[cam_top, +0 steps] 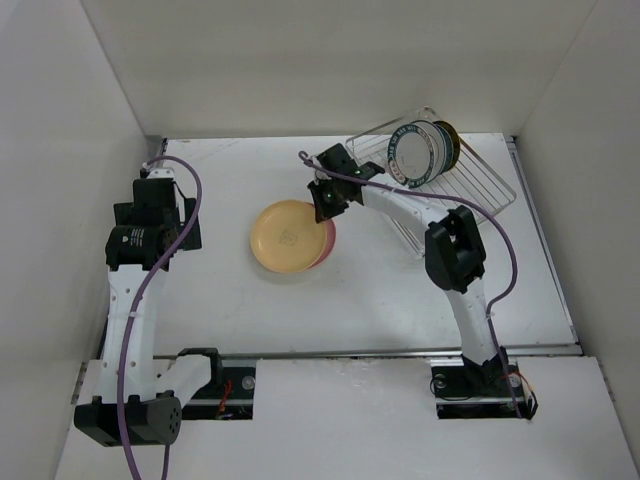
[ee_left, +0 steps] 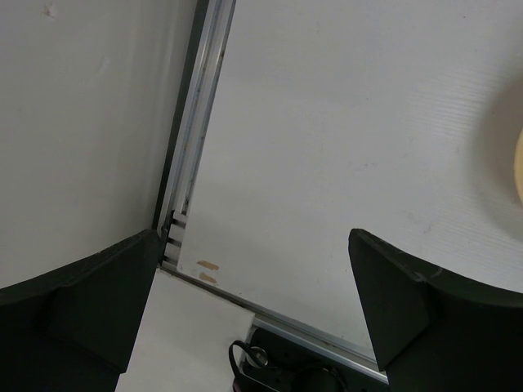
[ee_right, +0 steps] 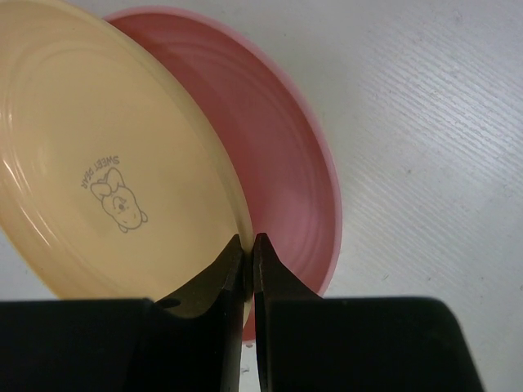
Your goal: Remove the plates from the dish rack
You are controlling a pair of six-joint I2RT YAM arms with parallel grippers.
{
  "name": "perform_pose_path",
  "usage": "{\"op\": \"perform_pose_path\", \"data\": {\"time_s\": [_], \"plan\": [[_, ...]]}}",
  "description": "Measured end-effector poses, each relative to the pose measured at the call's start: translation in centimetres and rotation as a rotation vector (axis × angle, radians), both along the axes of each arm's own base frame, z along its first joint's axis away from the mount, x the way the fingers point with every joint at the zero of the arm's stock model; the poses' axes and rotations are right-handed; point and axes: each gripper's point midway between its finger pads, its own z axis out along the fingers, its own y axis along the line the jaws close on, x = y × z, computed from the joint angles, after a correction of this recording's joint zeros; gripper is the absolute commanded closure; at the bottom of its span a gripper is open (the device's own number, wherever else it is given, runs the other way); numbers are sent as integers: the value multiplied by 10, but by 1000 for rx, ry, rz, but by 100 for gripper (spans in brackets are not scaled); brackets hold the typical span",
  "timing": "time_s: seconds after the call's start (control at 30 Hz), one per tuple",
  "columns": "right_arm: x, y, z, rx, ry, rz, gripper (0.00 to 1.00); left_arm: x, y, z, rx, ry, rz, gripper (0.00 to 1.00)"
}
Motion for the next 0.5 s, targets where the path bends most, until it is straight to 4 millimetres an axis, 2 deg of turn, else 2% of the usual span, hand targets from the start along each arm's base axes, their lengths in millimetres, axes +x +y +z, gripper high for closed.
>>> {"op": "perform_pose_path", "data": {"time_s": [0.5], "plan": [[-6,5,1,41,32,27,100,0,0,0,3,1,-3,0]]}}
